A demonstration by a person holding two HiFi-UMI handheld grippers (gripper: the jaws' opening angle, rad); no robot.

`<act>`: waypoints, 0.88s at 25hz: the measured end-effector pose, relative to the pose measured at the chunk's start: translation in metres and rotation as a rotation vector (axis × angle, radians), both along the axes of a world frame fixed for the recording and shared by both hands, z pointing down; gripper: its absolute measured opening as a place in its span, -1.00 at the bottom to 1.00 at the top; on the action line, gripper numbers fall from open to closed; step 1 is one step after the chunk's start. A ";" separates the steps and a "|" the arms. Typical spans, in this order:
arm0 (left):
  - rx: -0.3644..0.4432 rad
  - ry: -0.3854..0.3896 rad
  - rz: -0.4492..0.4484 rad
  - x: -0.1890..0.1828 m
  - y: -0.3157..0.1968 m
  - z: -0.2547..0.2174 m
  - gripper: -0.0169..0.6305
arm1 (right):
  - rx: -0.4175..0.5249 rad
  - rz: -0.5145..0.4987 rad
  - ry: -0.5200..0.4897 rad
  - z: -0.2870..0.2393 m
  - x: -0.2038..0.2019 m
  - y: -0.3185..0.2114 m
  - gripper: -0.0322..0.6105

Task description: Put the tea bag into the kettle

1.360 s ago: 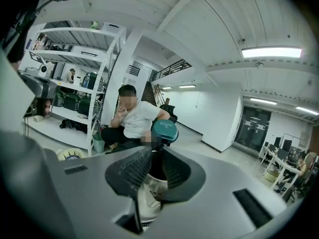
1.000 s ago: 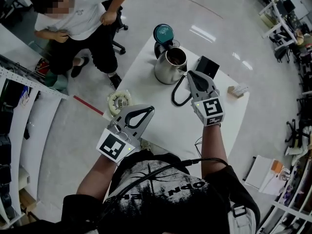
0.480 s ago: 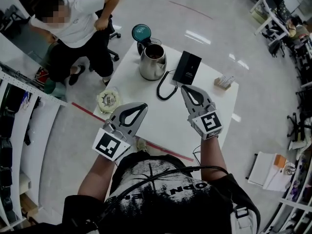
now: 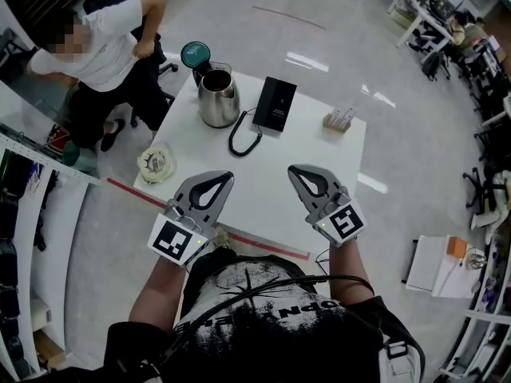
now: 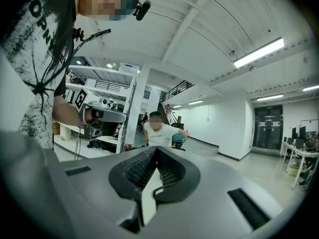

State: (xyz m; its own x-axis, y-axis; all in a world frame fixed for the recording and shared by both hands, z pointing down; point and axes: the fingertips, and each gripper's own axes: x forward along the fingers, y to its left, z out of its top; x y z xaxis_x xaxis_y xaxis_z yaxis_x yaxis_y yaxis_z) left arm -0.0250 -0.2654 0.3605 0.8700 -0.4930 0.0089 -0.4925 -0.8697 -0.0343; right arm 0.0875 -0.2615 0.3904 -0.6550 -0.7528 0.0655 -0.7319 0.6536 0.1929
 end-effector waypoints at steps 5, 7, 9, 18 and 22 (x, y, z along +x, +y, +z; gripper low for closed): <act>0.014 -0.022 0.001 0.007 0.016 0.005 -0.91 | -0.040 0.035 -0.051 0.006 0.017 0.022 -0.87; 0.021 -0.021 -0.001 0.009 0.021 0.006 -0.91 | -0.033 0.036 -0.052 0.005 0.020 0.028 -0.87; 0.022 -0.008 0.003 0.010 0.026 0.004 -0.91 | -0.024 0.035 -0.049 0.004 0.021 0.033 -0.87; 0.026 -0.003 0.011 0.014 0.041 0.000 -0.91 | -0.008 0.030 -0.044 0.003 0.021 0.049 -0.87; 0.025 -0.029 -0.005 0.011 0.041 -0.001 -0.91 | -0.006 0.028 -0.040 0.002 0.018 0.052 -0.87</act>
State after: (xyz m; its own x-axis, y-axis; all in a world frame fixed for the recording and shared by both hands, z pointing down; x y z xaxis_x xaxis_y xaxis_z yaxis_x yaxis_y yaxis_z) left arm -0.0143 -0.2241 0.3595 0.8670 -0.4978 0.0221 -0.4954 -0.8659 -0.0700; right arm 0.1056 -0.2096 0.3928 -0.6357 -0.7707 0.0443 -0.7570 0.6336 0.1596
